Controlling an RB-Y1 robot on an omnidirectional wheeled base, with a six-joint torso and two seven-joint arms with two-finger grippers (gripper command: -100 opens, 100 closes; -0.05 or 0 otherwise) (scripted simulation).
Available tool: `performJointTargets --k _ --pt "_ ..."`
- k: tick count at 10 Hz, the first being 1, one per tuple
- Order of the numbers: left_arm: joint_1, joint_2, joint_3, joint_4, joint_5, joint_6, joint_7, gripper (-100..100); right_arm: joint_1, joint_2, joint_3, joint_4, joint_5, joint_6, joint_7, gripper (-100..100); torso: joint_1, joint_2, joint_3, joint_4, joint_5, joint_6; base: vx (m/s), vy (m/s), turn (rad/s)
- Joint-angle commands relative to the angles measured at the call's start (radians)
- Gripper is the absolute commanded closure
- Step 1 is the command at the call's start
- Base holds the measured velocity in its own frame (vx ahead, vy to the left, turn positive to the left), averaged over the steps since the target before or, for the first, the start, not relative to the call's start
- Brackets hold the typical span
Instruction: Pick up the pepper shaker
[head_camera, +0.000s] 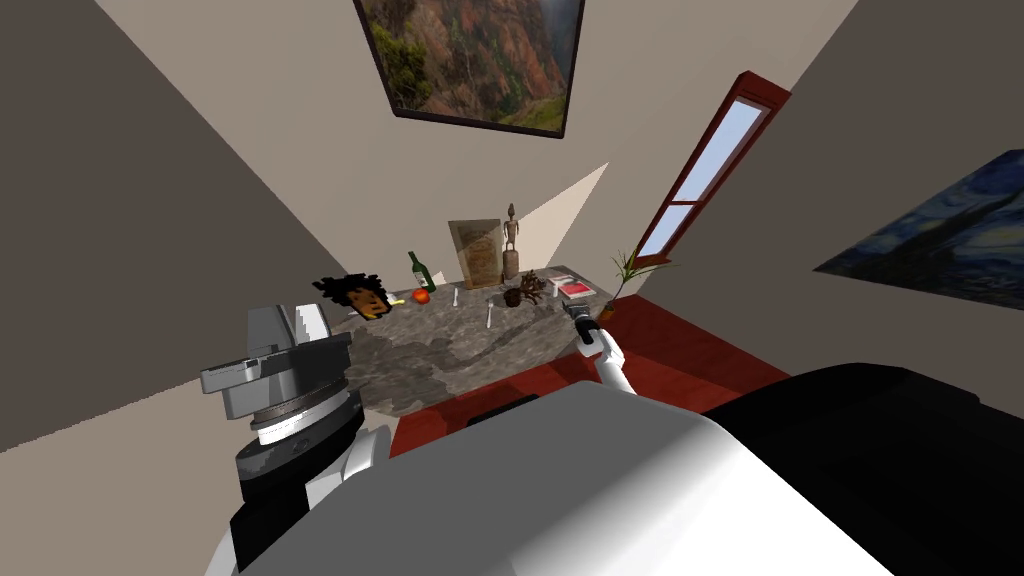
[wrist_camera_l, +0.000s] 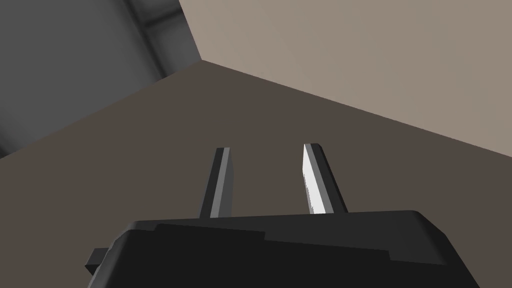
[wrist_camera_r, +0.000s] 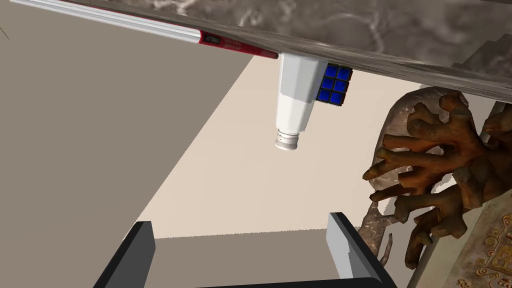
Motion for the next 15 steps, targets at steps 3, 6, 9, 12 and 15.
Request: performJointTargets --k 3,6,9,12,15 --pt "0.000 0.000 0.000 0.000 0.000 0.000 0.000 0 -0.003 0.025 -0.031 0.057 0.015 -0.007 0.036 -100 -0.003 -0.011 -0.006 -0.002 0.000 0.000 -0.002 0.022 0.024" --pt "0.001 0.000 0.000 0.000 0.000 0.000 0.000 0 -0.012 0.065 -0.036 0.074 0.025 0.003 0.049 -100 -0.011 -0.025 -0.014 -0.005 -0.002 -0.001 0.187 -0.102 0.055" --pt "0.001 0.000 0.000 0.000 0.000 0.000 0.000 0 -0.029 0.126 -0.037 0.075 0.032 0.012 0.055 -100 -0.013 -0.030 -0.017 -0.006 -0.003 -0.001 0.237 -0.129 0.072" --pt "0.001 0.000 0.000 0.000 0.000 0.000 0.000 0 -0.022 0.127 -0.024 0.059 0.030 0.026 0.049 0 -0.009 -0.023 -0.013 -0.005 -0.002 0.000 0.112 -0.064 0.019" --pt "0.000 0.000 0.000 0.000 0.000 0.000 0.000 0 -0.022 0.127 -0.024 0.059 0.030 0.026 0.049 100 -0.005 -0.014 -0.008 -0.003 -0.001 0.000 0.003 0.000 0.006"
